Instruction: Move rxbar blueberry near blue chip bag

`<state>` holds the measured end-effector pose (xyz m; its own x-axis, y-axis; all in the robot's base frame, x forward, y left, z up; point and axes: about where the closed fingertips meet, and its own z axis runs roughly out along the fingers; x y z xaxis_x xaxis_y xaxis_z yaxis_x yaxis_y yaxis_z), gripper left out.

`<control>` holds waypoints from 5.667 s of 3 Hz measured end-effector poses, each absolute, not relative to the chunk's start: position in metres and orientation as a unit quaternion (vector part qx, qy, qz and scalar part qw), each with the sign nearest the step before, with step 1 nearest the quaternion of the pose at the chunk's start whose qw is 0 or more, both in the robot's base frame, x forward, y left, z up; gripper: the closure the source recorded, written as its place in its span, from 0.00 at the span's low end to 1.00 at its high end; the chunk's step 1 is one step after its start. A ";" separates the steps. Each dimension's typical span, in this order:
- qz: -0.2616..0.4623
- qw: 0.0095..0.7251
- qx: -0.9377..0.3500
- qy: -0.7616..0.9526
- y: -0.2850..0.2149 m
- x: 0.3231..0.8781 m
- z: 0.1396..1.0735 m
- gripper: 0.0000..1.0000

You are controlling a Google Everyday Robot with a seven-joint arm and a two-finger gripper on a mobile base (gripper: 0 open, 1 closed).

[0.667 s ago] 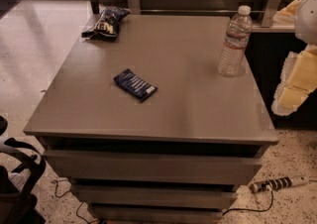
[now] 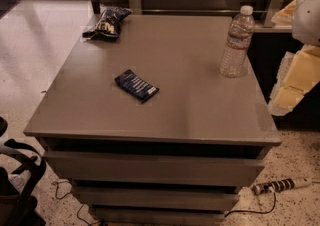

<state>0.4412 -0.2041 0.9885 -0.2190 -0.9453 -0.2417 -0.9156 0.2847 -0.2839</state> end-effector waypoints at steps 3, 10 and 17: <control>0.081 0.320 -0.524 0.785 -0.133 0.464 0.975 0.00; 0.236 0.485 -0.385 0.749 0.008 0.569 0.866 0.00; 0.237 0.479 -0.361 0.764 0.057 0.575 0.806 0.62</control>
Offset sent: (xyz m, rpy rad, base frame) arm 0.0221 0.0776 -0.0013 0.4243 -0.0990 -0.0804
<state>0.5748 0.0573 0.8060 -0.2804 -0.3239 -0.9036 -0.7787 0.6272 0.0168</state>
